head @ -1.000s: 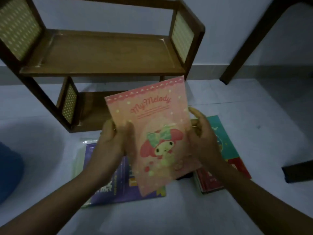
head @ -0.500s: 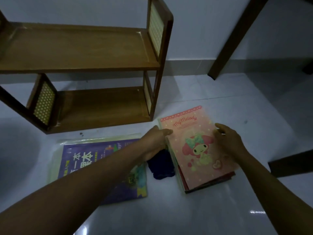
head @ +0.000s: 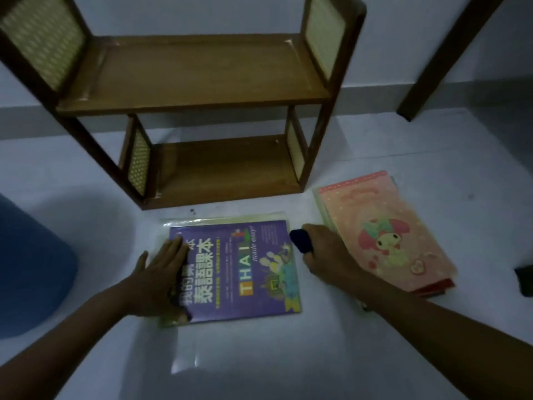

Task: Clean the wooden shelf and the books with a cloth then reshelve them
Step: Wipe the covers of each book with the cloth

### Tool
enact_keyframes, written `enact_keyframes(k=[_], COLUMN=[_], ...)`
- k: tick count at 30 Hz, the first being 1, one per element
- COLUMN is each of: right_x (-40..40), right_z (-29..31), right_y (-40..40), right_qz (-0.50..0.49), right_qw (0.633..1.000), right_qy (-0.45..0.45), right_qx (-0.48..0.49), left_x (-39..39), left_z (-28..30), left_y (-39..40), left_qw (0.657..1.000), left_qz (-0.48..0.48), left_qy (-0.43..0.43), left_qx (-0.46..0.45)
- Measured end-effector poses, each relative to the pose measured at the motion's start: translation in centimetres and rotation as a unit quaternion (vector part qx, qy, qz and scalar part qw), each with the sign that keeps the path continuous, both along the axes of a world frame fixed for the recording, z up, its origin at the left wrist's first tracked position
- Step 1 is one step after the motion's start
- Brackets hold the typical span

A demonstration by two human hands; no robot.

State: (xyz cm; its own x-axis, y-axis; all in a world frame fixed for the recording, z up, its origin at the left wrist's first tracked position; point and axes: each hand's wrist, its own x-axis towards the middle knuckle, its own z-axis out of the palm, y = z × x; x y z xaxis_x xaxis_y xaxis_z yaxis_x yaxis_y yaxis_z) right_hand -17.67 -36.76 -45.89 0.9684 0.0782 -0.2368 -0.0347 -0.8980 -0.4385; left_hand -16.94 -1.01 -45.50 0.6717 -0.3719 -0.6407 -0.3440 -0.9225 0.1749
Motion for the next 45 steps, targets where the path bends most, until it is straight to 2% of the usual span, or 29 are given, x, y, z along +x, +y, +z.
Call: enact_keyframes(k=[2,5,8,12,14,18,19,20,22,24,25,26,27,29,31,32,34,36,38,39,40,43,45], right_x=[1.9,1.6,-1.6,-0.6,0.7,0.9,-0.4,-2.3,-6.5,-8.0,-6.6,-4.2,-1.4,3.5,5.0,4.2,0.9,-2.9,-1.4,0.8,2.9,8.0,7.0], right_z=[1.2,0.9,-0.5,2.9,3.2,-0.5,-1.5,-2.2,-2.3,-1.7,-1.4,-1.4,-1.6,-1.7,-1.4,-1.5,-1.7,-1.1,-0.1,-0.1,-0.1,-1.0,-0.7], right_y=[1.1,3.8,6.1,7.4,8.0,10.2,11.5,13.2,17.2,18.7,18.4,17.8,16.9,15.5,16.0,17.5,21.5,24.1,24.0,23.4,22.8,20.1,19.8], right_qz=[-0.044,-0.027,-0.027,-0.081,-0.061,-0.014,-0.003,0.034,0.192,0.373,0.406,0.388,0.327,0.138,0.000,0.005,0.133,0.295,0.375,0.383,0.356,0.160,0.127], right_qw=[0.996,0.995,0.993,0.959,0.959,0.996,0.997,0.995,0.976,0.925,0.910,0.915,0.937,0.987,0.998,0.996,0.983,0.951,0.923,0.919,0.930,0.985,0.988], right_qy=[-0.050,-0.067,-0.091,-0.192,-0.224,-0.080,-0.078,-0.087,-0.105,-0.073,-0.084,-0.113,-0.120,-0.083,-0.053,-0.066,-0.093,-0.086,-0.085,-0.093,-0.089,-0.023,-0.036], right_qx=[0.062,0.076,0.075,0.193,0.163,0.037,-0.015,-0.034,-0.011,0.014,0.018,0.015,0.011,-0.004,-0.025,-0.058,-0.081,-0.030,0.005,-0.010,-0.028,-0.058,-0.082], left_x=[-0.6,-0.7,-1.3,-1.0,-1.4,-1.8,-1.8,-1.9,-2.2,-2.2,-2.0,-1.6,-1.3,-1.4,-2.2,-2.8,-2.7,-2.1,-1.6,-1.7,-1.9,-2.9,-3.2], left_z=[-1.1,-1.5,-1.9,-1.9,-2.0,-2.7,-2.8,-2.8,-2.9,-2.9,-2.9,-2.9,-2.8,-2.8,-3.3,-3.5,-3.5,-3.4,-3.2,-3.1,-3.0,-3.4,-3.7], left_y=[1.6,3.0,3.5,3.9,4.4,5.3,5.4,5.5,5.6,5.7,5.6,5.6,5.6,5.7,6.1,6.4,6.8,7.0,6.7,6.5,6.4,6.8,7.3], left_qw=[0.999,0.995,0.993,0.990,0.989,0.987,0.986,0.986,0.985,0.985,0.984,0.983,0.982,0.983,0.980,0.978,0.975,0.972,0.970,0.968,0.966,0.968,0.967], left_qz=[-0.010,-0.011,-0.018,-0.008,-0.004,0.017,0.027,0.031,0.031,0.037,0.040,0.044,0.043,0.037,0.045,0.046,0.045,0.038,0.038,0.048,0.058,0.062,0.061], left_qy=[-0.047,-0.092,-0.099,-0.122,-0.125,-0.137,-0.138,-0.136,-0.135,-0.132,-0.130,-0.134,-0.138,-0.131,-0.139,-0.144,-0.150,-0.160,-0.164,-0.161,-0.159,-0.161,-0.172], left_qx=[-0.013,-0.046,-0.066,-0.068,-0.073,-0.085,-0.093,-0.097,-0.100,-0.106,-0.112,-0.120,-0.124,-0.125,-0.137,-0.144,-0.158,-0.167,-0.177,-0.187,-0.195,-0.184,-0.176])
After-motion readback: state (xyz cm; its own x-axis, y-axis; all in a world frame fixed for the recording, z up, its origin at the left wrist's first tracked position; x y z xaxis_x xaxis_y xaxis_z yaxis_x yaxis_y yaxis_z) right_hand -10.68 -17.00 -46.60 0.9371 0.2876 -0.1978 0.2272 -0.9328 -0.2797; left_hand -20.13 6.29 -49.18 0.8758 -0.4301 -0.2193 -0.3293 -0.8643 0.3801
